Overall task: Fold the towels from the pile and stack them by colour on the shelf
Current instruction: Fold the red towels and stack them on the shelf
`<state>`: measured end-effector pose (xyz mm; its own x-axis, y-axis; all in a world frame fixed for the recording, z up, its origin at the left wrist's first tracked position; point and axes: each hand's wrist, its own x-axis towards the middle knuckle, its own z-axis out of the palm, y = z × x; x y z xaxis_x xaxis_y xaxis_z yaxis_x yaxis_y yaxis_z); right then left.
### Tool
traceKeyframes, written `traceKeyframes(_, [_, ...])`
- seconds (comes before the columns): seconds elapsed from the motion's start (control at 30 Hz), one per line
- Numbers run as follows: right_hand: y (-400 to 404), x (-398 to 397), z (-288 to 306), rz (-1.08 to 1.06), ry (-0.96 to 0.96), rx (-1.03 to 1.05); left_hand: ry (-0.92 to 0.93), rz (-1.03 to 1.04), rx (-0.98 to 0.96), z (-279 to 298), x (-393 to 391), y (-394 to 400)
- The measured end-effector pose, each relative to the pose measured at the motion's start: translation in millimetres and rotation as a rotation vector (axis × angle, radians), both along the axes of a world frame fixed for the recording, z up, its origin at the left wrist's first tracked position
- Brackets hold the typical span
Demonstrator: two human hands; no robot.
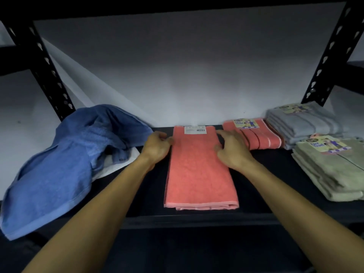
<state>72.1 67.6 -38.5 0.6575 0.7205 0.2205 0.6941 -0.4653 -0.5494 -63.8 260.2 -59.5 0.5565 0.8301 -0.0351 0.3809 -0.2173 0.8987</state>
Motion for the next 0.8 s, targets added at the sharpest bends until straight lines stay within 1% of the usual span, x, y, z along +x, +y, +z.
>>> traceKeyframes(0.03, [-9, -9, -4, 0.057, -0.085, 0.039, 0.006, 0.005, 0.075, 1, -10, -6])
traceKeyframes(0.1, [-33, -35, -10, 0.253, -0.121, 0.085, -0.033, -0.019, 0.182, 7, -33, -24])
traceKeyframes(0.17, [-53, -59, -10, 0.457, -0.148, -0.006, -0.071, -0.068, 0.274, 10, -57, -45])
traceKeyframes(0.2, [-59, -64, -13, 0.518, -0.177, -0.073, -0.071, -0.097, 0.328, 10, -69, -54])
traceKeyframes(0.27, [-63, -68, -16, 0.562, -0.229, -0.161, -0.066, -0.161, 0.436, 11, -93, -77])
traceKeyframes(0.33, [-63, -65, -18, 0.561, -0.235, -0.164, -0.068, -0.237, 0.596, 6, -113, -96])
traceKeyframes(0.43, [-61, -64, -19, 0.573, -0.2, -0.08, -0.057, -0.349, 0.857, -8, -134, -111])
traceKeyframes(0.5, [-59, -64, -19, 0.531, -0.078, 0.011, -0.045, -0.381, 0.979, -21, -140, -112])
traceKeyframes(0.57, [-58, -61, -17, 0.435, 0.103, 0.172, -0.038, -0.359, 1.078, -30, -142, -110])
traceKeyframes(0.67, [-61, -55, -14, 0.286, 0.249, 0.362, -0.017, -0.345, 1.139, -32, -141, -110])
traceKeyframes(0.73, [-66, -49, -14, 0.203, 0.332, 0.451, 0.001, -0.387, 1.147, -31, -137, -110])
traceKeyframes(0.8, [-70, -40, -15, 0.114, 0.375, 0.529, 0.023, -0.424, 1.171, -30, -133, -111])
